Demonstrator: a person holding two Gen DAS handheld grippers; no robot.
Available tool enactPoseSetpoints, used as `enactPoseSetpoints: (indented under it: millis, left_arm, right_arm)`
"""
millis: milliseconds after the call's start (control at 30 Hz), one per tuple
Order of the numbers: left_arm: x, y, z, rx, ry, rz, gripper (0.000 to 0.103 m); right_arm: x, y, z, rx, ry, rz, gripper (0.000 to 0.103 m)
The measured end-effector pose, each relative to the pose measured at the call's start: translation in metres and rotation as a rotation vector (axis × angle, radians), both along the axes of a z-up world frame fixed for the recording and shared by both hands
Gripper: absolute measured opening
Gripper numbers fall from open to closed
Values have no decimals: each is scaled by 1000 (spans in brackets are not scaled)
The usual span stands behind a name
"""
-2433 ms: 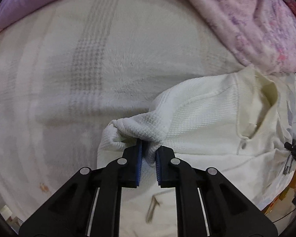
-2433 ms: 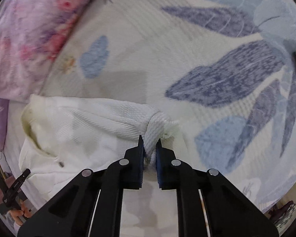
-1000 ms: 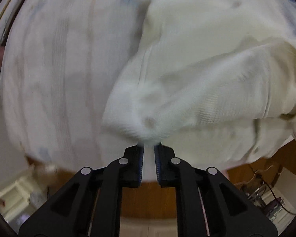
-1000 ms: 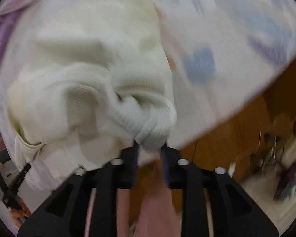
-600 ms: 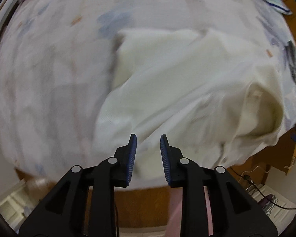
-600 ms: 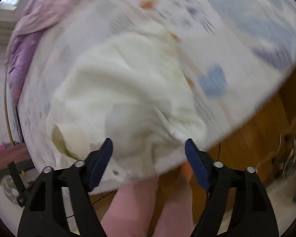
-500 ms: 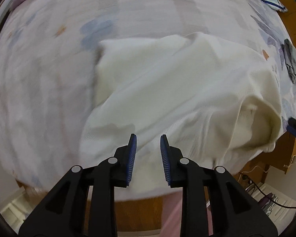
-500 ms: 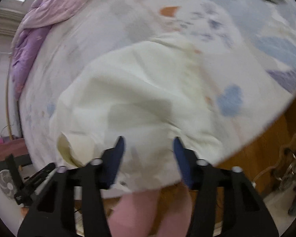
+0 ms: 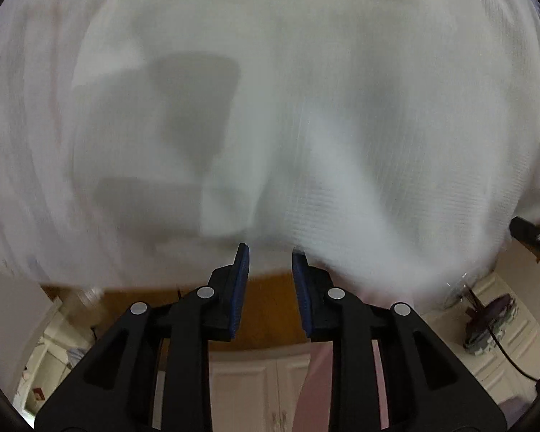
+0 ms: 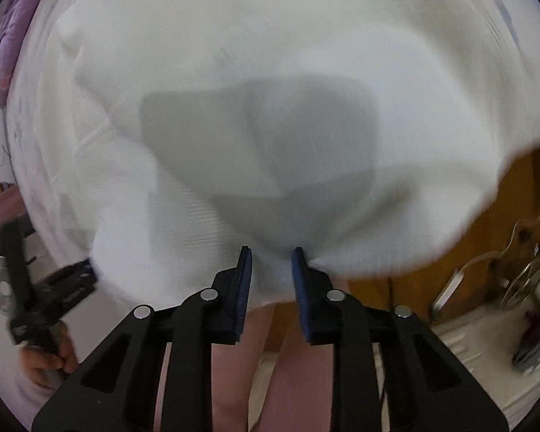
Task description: Fold large clothes
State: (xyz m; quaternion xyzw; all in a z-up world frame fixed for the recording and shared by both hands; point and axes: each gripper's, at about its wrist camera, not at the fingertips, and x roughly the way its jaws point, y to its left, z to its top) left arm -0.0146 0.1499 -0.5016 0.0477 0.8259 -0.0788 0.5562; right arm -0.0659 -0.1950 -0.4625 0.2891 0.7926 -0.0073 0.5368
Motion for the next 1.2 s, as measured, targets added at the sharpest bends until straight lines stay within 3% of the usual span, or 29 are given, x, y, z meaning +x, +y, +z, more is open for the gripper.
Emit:
enactPoseSetpoints:
  millis: [33, 67, 100, 133, 400, 667, 767, 933, 1000, 1067, 1100, 1133, 1167, 1200]
  left_arm:
    - [-2, 4, 3, -11, 4, 15, 27]
    - [-2, 9, 8, -19, 6, 37, 33]
    - [-1, 12, 11, -16, 1, 44, 52]
    - [4, 15, 18, -7, -23, 48, 60]
    - [93, 36, 50, -16, -193, 119, 75]
    - [187, 47, 55, 6, -291, 175, 78]
    - [216, 51, 48, -3, -303, 207, 78]
    - [258, 40, 26, -39, -327, 246, 77]
    - [269, 35, 11, -59, -323, 254, 68]
    - [277, 32, -12, -99, -282, 286, 50]
    - [280, 32, -21, -125, -260, 316, 41]
    - [284, 31, -25, -127, -251, 337, 37]
    - [287, 30, -24, -125, -252, 334, 35]
    - [289, 30, -18, -119, -260, 326, 27]
  right_arm:
    - [-3, -6, 3, -7, 12, -14, 63]
    - [-7, -15, 7, -34, 32, -43, 79]
    - [-9, -27, 12, -61, 37, -80, 94]
    - [-8, -36, 16, -67, 31, -112, 94]
    - [37, -113, 29, -150, 1, -289, 94]
    - [114, -174, 30, -237, -59, -334, 94]
    - [147, -190, 18, -262, -61, -330, 94]
    - [192, -193, -12, -187, -172, -341, 94]
    - [204, -186, -37, -185, -129, -343, 93]
    - [208, -180, -50, -200, -112, -344, 87]
    - [210, -177, -50, -221, -116, -348, 78]
    - [210, -177, -46, -242, -125, -361, 61]
    - [209, -178, -40, -247, -129, -372, 52]
    - [207, -181, -31, -277, -128, -371, 36]
